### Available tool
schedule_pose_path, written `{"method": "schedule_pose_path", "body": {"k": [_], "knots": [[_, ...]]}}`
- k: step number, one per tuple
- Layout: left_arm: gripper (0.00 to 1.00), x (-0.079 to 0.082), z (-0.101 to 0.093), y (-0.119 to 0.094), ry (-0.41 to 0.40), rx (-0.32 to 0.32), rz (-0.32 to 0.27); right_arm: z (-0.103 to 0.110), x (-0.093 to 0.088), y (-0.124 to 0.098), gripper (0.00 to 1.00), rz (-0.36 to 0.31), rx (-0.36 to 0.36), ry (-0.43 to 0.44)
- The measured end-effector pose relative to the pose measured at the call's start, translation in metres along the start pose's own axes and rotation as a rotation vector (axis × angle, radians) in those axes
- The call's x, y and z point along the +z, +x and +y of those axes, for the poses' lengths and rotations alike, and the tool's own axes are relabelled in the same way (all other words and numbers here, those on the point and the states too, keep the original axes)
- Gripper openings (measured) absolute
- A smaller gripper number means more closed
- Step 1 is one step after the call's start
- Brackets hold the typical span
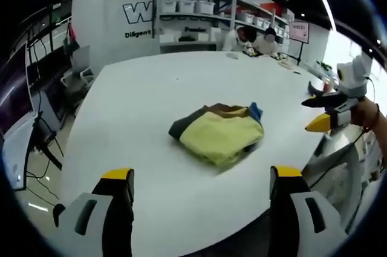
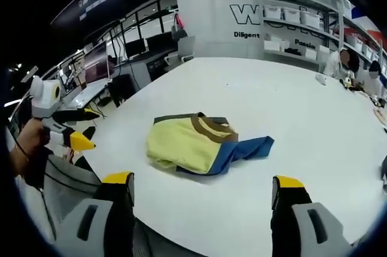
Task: Fold the garment on the visible template until the final outline fits inside the template.
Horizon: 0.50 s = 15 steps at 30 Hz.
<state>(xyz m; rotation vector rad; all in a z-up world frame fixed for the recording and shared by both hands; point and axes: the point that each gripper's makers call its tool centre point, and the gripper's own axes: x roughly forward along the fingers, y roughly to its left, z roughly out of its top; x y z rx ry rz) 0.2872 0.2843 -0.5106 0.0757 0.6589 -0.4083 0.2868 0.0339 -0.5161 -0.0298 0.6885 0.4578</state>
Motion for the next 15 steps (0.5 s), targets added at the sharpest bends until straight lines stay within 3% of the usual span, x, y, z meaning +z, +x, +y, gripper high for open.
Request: {"method": "schedule_pose_path", "body": {"k": [15], "knots": [[0.93,0.015,0.016,0.031,-0.012,-0.005,0.011,-0.019,0.017,0.032,0.86,-0.023,0.023,0.016]]}}
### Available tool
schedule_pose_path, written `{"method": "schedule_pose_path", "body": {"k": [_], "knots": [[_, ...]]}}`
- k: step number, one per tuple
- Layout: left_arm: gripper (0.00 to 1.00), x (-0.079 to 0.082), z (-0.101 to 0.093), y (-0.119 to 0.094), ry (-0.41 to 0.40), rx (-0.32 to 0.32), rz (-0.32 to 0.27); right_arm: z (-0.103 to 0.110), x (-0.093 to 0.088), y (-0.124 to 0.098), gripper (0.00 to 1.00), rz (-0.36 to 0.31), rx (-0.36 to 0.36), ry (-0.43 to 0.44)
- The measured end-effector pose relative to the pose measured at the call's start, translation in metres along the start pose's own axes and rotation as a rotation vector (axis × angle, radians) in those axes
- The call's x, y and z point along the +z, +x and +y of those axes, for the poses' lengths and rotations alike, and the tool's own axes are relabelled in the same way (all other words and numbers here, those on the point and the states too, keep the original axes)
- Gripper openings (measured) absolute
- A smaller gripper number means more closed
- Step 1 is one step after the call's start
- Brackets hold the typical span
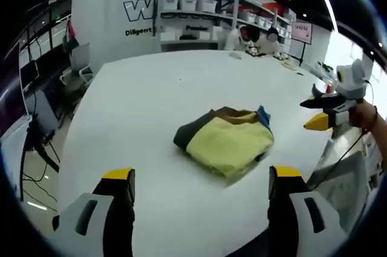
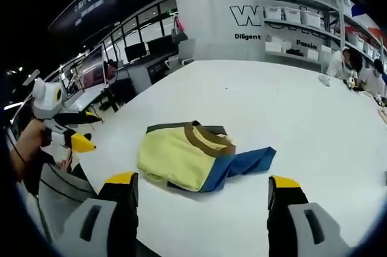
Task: Fold the garment on the visible template until the final outline fits inside the template.
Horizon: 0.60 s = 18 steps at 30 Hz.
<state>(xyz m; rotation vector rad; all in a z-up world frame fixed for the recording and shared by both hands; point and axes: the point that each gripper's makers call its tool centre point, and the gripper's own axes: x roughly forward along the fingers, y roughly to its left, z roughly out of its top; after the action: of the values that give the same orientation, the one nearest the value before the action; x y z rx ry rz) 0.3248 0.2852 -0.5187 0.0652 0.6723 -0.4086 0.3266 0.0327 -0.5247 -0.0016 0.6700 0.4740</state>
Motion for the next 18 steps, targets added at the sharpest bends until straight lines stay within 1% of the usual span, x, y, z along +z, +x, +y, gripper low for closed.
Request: {"method": "schedule_pose_path", "body": {"k": [6,7,10,13,16,18], "knots": [[0.92,0.003,0.005,0.014,0.001,0.0,0.006,-0.004,0.001,0.011,0.83,-0.002,0.014,0.037],[0.92,0.004,0.007,0.019,-0.005,-0.002,0.007,-0.006,0.002,0.016,0.82,-0.006,0.016,0.043],[0.9,0.004,0.009,0.025,-0.009,-0.002,0.01,-0.007,0.002,0.023,0.8,-0.007,0.018,0.044],[0.87,0.007,0.016,0.035,-0.03,0.002,0.002,-0.008,0.002,0.03,0.78,-0.002,0.023,0.05],[0.86,0.008,0.022,0.045,-0.048,0.004,0.007,-0.009,0.003,0.04,0.76,-0.003,0.025,0.058],[0.86,0.008,0.023,0.048,-0.051,0.004,0.012,-0.01,0.003,0.044,0.75,0.001,0.026,0.061]]}}
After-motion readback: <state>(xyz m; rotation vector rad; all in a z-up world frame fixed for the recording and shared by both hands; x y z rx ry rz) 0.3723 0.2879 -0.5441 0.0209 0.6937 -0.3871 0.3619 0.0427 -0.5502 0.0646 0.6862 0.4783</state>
